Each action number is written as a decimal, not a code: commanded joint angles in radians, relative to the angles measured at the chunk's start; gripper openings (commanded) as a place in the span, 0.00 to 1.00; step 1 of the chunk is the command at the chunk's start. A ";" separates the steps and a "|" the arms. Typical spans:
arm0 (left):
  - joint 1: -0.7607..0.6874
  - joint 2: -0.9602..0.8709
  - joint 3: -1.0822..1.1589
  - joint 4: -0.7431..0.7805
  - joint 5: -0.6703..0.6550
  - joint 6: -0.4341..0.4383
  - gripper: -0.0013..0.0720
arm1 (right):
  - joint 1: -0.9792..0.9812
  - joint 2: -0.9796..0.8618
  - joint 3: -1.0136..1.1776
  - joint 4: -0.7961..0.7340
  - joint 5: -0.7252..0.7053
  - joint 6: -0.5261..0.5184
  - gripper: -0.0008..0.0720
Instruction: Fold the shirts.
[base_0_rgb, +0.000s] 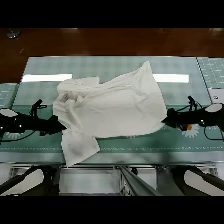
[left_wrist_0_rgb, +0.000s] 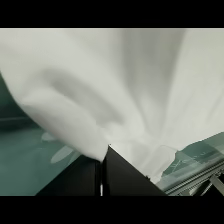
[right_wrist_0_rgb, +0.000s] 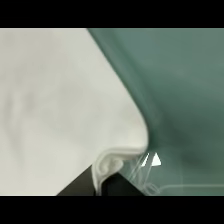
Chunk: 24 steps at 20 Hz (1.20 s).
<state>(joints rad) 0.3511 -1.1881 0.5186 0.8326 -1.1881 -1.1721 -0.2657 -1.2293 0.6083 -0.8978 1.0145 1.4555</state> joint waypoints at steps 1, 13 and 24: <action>0.000 0.038 0.054 -0.108 -0.013 0.027 0.04 | 0.077 -0.051 0.172 0.020 0.049 -0.011 0.06; 0.018 0.515 1.049 0.087 0.241 -0.116 0.04 | 0.076 0.217 1.387 -0.140 0.217 0.002 0.06; -0.071 0.879 1.112 0.526 0.129 -0.153 0.04 | 0.076 0.593 1.394 -0.317 0.544 0.095 0.06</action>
<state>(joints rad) 0.3222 -0.3618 1.6238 1.2430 -1.0130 -1.3148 -0.1913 -0.6918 1.9968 -1.1820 1.4372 1.5269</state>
